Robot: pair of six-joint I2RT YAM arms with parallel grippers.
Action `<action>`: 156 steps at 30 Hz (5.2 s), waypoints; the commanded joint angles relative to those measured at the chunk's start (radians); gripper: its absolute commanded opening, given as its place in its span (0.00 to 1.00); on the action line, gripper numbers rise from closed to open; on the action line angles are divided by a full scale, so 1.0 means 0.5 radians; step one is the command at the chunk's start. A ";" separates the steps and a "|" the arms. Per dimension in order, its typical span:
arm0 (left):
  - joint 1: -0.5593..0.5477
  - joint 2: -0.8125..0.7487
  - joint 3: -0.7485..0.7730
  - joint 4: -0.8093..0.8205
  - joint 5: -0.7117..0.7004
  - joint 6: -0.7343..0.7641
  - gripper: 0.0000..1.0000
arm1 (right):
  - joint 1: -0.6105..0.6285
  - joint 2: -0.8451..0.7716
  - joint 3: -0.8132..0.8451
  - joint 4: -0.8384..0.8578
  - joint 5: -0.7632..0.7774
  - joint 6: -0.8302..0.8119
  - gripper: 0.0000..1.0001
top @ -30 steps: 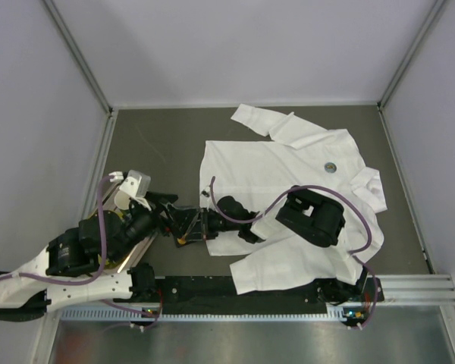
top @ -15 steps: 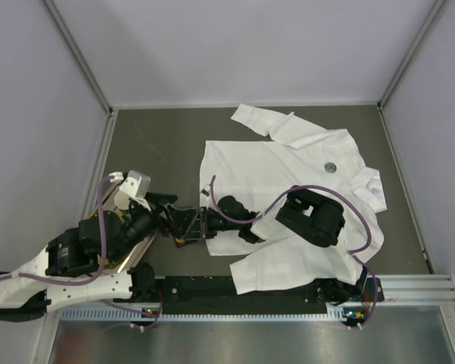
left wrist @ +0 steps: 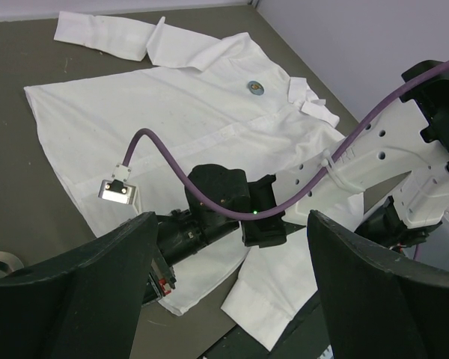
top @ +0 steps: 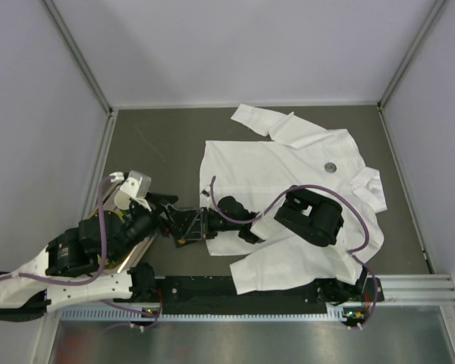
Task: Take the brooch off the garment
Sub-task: Place the brooch in the brooch box, then remove the brooch from the clothes.
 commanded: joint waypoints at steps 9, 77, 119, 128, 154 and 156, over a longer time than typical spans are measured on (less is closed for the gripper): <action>-0.006 -0.008 -0.016 0.031 0.032 -0.021 0.86 | -0.004 0.018 -0.006 0.091 0.021 -0.017 0.18; 0.875 2.199 0.606 1.589 1.793 -0.343 0.76 | -2.340 -2.680 -0.776 -2.916 0.288 -0.725 0.58; 0.955 4.115 2.128 2.044 2.348 -0.899 0.66 | -2.841 -1.683 -0.292 -1.834 0.031 -1.024 0.77; 0.915 4.584 2.619 2.255 2.357 -0.969 0.52 | -2.841 -1.140 -0.209 -1.459 -0.347 -0.928 0.56; 0.841 4.453 2.460 2.200 1.554 -0.641 0.43 | -2.841 -0.645 -0.052 -1.305 -0.369 -0.904 0.43; 0.826 4.447 2.463 2.176 1.459 -0.604 0.41 | -2.841 -0.636 -0.043 -1.330 -0.351 -0.928 0.43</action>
